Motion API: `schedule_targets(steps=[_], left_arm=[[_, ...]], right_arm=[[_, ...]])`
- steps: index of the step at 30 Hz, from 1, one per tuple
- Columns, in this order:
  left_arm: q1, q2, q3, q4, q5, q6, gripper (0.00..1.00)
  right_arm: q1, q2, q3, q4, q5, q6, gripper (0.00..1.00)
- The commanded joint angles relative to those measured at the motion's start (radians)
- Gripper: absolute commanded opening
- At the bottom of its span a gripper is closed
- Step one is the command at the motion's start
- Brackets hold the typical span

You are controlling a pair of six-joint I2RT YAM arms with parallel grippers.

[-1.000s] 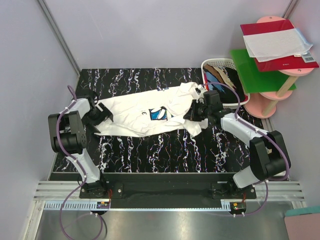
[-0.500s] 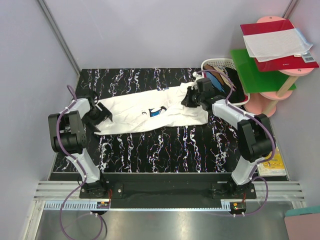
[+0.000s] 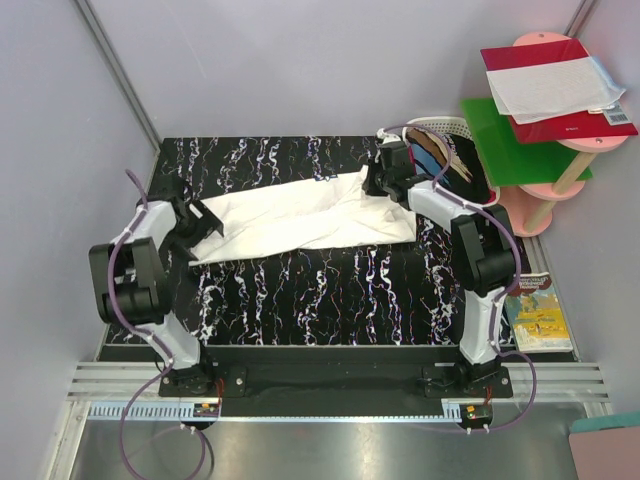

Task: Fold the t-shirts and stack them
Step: Fold the tshirt

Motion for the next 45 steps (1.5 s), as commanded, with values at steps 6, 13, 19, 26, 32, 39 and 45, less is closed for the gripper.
schedule_targets(steps=[6, 13, 19, 26, 32, 39, 45], left_arm=[[-0.005, -0.389, -0.02, 0.034, 0.157, 0.055, 0.99], [-0.07, -0.299, 0.028, 0.12, 0.193, 0.112, 0.71], [-0.165, 0.003, 0.192, 0.048, 0.025, 0.147, 0.0], [-0.239, 0.304, 0.471, -0.109, -0.242, 0.117, 0.0], [-0.254, 0.369, 0.571, -0.19, -0.429, 0.14, 0.0], [-0.268, 0.436, 0.7, -0.377, -0.577, 0.172, 0.0], [-0.274, 0.555, 0.758, -0.53, -0.605, 0.195, 0.0]], right_arm=[[-0.003, -0.019, 0.037, 0.005, 0.122, -0.027, 1.0], [0.005, -0.274, -0.195, 0.092, 0.093, -0.003, 0.97], [0.005, -0.424, -0.347, 0.079, 0.053, 0.088, 0.0], [0.005, -0.328, -0.358, -0.091, 0.062, 0.155, 0.0], [0.003, -0.121, -0.242, -0.166, 0.052, 0.183, 0.0], [0.002, 0.079, -0.004, -0.261, 0.007, 0.209, 0.0], [0.0, 0.168, 0.143, -0.32, 0.02, 0.163, 0.0]])
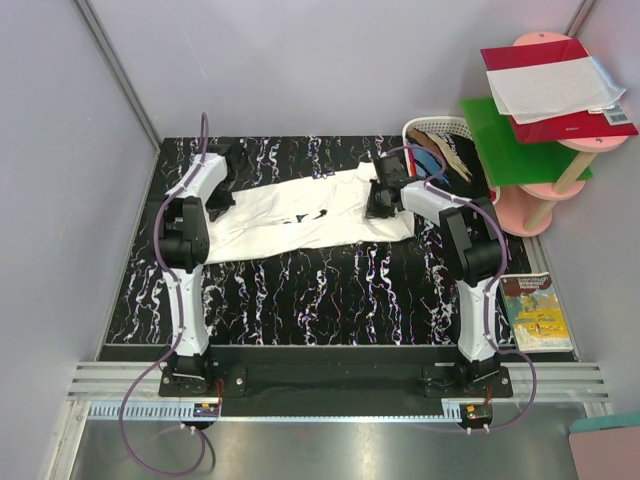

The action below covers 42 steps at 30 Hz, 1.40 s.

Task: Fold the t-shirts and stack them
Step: Fold the tshirt

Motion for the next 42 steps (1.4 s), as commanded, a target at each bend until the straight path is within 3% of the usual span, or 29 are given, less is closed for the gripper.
schedule_targets(steps=[1, 8, 14, 21, 25, 29, 33, 36, 37, 40, 42], left_arm=[[-0.009, 0.077, 0.005, -0.141, -0.046, 0.042, 0.0], [-0.041, 0.06, -0.163, -0.151, 0.029, 0.047, 0.0], [-0.118, -0.036, -0.324, -0.128, 0.094, 0.031, 0.0], [-0.311, -0.104, -0.429, -0.07, 0.249, -0.008, 0.0], [-0.426, -0.128, -0.441, 0.026, 0.448, -0.025, 0.0], [-0.529, -0.139, -0.417, 0.068, 0.548, -0.068, 0.0], [-0.56, -0.199, -0.412, 0.088, 0.586, -0.085, 0.0], [-0.56, -0.295, -0.417, 0.039, 0.459, -0.097, 0.02], [-0.558, -0.318, -0.412, -0.017, 0.353, -0.105, 0.04], [-0.558, -0.394, -0.404, -0.071, 0.206, -0.12, 0.14], [-0.558, -0.434, -0.407, -0.062, 0.169, -0.12, 0.17]], right_arm=[[-0.003, 0.068, 0.118, -0.057, -0.003, -0.029, 0.0], [-0.029, 0.183, 0.296, -0.106, -0.018, -0.087, 0.0], [-0.047, 0.327, 0.571, -0.17, -0.096, -0.139, 0.0], [-0.047, 0.5, 0.863, -0.187, -0.265, -0.17, 0.0], [-0.046, 0.583, 1.038, -0.195, -0.332, -0.168, 0.0], [-0.041, 0.638, 1.185, -0.19, -0.375, -0.197, 0.0], [-0.027, 0.606, 1.178, -0.183, -0.414, -0.254, 0.0], [-0.026, 0.502, 1.063, -0.175, -0.415, -0.276, 0.01], [-0.026, 0.47, 1.025, -0.167, -0.406, -0.282, 0.04], [-0.026, 0.352, 0.885, -0.155, -0.389, -0.293, 0.06], [-0.026, 0.271, 0.787, -0.147, -0.383, -0.288, 0.06]])
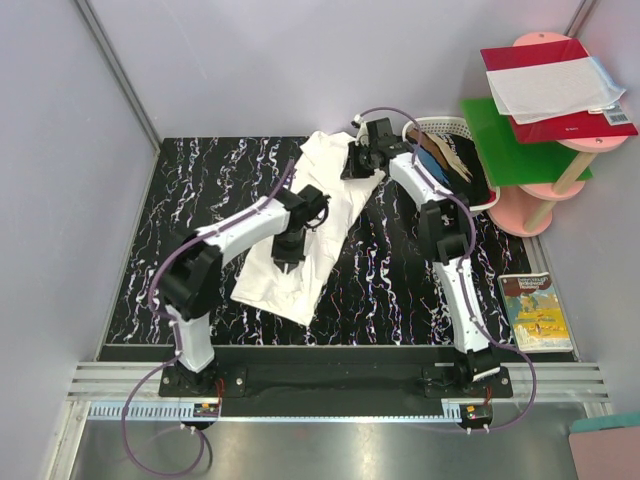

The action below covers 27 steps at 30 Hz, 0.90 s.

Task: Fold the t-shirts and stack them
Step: Fold the tshirt

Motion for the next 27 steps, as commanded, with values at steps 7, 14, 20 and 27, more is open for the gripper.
schedule_targets(steps=[7, 14, 20, 27], left_arm=[[0.032, -0.001, 0.153, 0.092, -0.258, 0.086, 0.86], [0.117, 0.35, 0.447, -0.009, -0.325, 0.106, 0.0], [0.198, 0.293, 0.285, 0.0, -0.405, 0.037, 0.0], [0.215, 0.199, 0.12, 0.021, -0.457, 0.029, 0.0]], right_arm=[[0.01, -0.499, -0.495, 0.153, 0.136, 0.025, 0.04], [-0.005, -0.532, -0.644, 0.165, 0.417, 0.048, 0.0], [-0.007, -0.422, -0.599, 0.148, 0.687, 0.055, 0.0], [-0.013, -0.256, -0.47, 0.102, 0.759, 0.063, 0.0]])
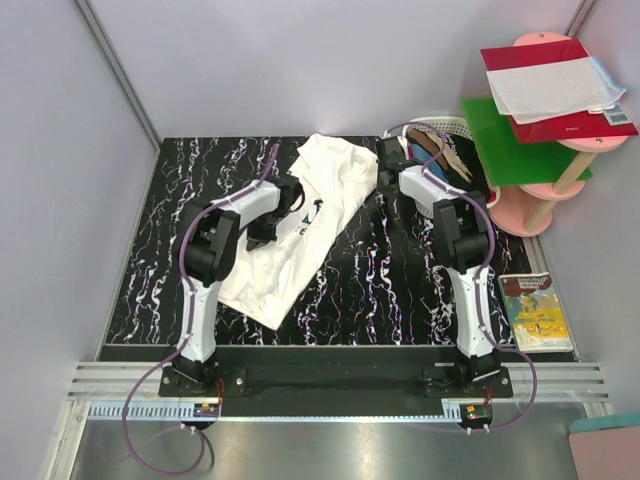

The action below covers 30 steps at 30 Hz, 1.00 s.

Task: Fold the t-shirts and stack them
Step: Fold the tshirt

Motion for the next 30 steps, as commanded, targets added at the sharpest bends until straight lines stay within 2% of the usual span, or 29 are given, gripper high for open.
schedule_targets(steps=[1, 6, 8, 9, 12, 17, 20, 21, 23, 24, 27, 30], left_arm=[[-0.011, -0.093, -0.066, 0.006, -0.053, -0.027, 0.0], [-0.008, -0.13, -0.164, -0.018, -0.063, -0.033, 0.0], [-0.003, -0.113, -0.186, -0.037, -0.043, -0.039, 0.0], [-0.003, -0.105, -0.195, -0.046, -0.013, -0.042, 0.0], [-0.009, -0.082, -0.239, -0.04, 0.067, -0.044, 0.0], [-0.091, -0.093, -0.314, -0.031, 0.124, -0.062, 0.0], [-0.141, -0.113, -0.351, 0.004, 0.21, -0.073, 0.0], [-0.152, -0.121, -0.362, 0.039, 0.28, -0.074, 0.0], [-0.189, -0.142, -0.382, 0.085, 0.358, -0.082, 0.0], [-0.204, -0.148, -0.383, 0.134, 0.445, -0.082, 0.0], [-0.259, -0.153, -0.35, 0.158, 0.503, -0.1, 0.0], [-0.279, -0.176, -0.325, 0.127, 0.44, -0.117, 0.0]], right_arm=[[-0.007, 0.084, 0.132, -0.018, 0.086, 0.013, 0.0], [-0.008, 0.187, 0.224, -0.025, 0.064, 0.007, 0.0], [-0.008, 0.237, 0.317, -0.086, 0.049, 0.004, 0.0], [-0.01, 0.256, 0.389, -0.115, 0.031, -0.002, 0.0], [-0.008, 0.293, 0.45, -0.167, 0.0, -0.001, 0.0], [-0.01, 0.316, 0.546, -0.187, -0.084, 0.021, 0.0], [-0.01, 0.394, 0.741, -0.268, -0.12, 0.019, 0.0], [-0.01, 0.418, 0.849, -0.29, -0.127, 0.019, 0.0], [-0.008, 0.464, 0.916, -0.31, -0.155, 0.021, 0.0], [-0.008, 0.469, 0.943, -0.308, -0.163, 0.022, 0.0], [-0.01, 0.461, 0.924, -0.281, -0.2, 0.036, 0.0], [-0.01, 0.425, 0.858, -0.275, -0.227, 0.024, 0.0]])
